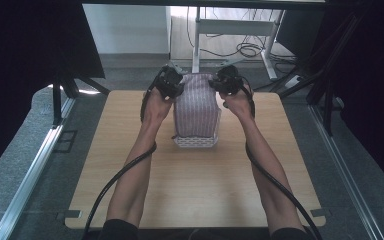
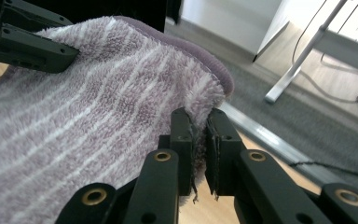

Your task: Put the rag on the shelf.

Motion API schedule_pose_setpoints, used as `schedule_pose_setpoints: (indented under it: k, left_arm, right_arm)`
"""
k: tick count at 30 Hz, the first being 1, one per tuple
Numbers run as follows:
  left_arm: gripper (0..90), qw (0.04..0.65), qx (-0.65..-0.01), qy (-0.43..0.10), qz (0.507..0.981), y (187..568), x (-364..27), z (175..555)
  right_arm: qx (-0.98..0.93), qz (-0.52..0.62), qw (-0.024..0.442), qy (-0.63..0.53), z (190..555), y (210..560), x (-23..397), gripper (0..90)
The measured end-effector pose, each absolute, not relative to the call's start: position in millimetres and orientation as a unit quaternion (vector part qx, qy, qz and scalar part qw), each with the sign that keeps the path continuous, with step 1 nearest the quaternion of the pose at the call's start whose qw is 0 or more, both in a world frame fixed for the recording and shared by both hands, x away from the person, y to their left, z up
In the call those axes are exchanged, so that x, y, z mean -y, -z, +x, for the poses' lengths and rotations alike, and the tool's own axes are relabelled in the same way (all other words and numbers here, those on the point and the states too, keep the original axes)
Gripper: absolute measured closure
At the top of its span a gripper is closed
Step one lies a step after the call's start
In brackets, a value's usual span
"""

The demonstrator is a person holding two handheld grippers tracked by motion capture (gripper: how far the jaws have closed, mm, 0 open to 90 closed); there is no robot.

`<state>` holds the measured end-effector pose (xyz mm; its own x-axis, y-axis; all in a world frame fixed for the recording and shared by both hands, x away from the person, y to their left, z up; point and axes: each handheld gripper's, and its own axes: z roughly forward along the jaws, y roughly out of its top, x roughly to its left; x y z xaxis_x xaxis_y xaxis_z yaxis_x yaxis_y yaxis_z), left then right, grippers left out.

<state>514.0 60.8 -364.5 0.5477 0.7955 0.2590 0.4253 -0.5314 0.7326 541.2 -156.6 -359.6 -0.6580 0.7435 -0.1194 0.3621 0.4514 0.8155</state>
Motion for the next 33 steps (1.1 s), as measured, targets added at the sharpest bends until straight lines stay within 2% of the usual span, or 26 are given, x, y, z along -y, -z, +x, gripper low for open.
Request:
schedule_pose_setpoints:
  k: [6,10,12,14,15,24,33]
  left_arm:
    - [70.1,0.320,-0.385,-0.249,0.829,376,-68,519]
    - [58.3,0.321,-0.395,-0.235,0.828,381,-74,521]
    - [49.1,0.323,-0.399,-0.232,0.826,382,-76,521]
    - [45.6,0.322,-0.404,-0.238,0.822,381,-79,522]
    - [43.0,0.329,-0.409,-0.237,0.817,380,-82,521]
    - [33.7,0.357,-0.415,-0.242,0.801,369,-96,513]
    - [24.5,0.396,-0.423,-0.218,0.785,362,-108,502]
  right_arm:
    - [-0.824,0.343,0.222,-0.394,542,370,159,79.6]
    - [-0.823,0.351,0.213,-0.392,541,375,161,73.4]
    - [-0.823,0.354,0.208,-0.393,541,377,162,70.7]
    - [-0.822,0.356,0.206,-0.393,541,378,163,68.6]
    - [-0.823,0.354,0.209,-0.392,540,378,165,64.6]
    - [-0.807,0.375,0.210,-0.405,536,378,175,49.0]
    - [-0.791,0.395,0.198,-0.424,528,375,188,32.0]
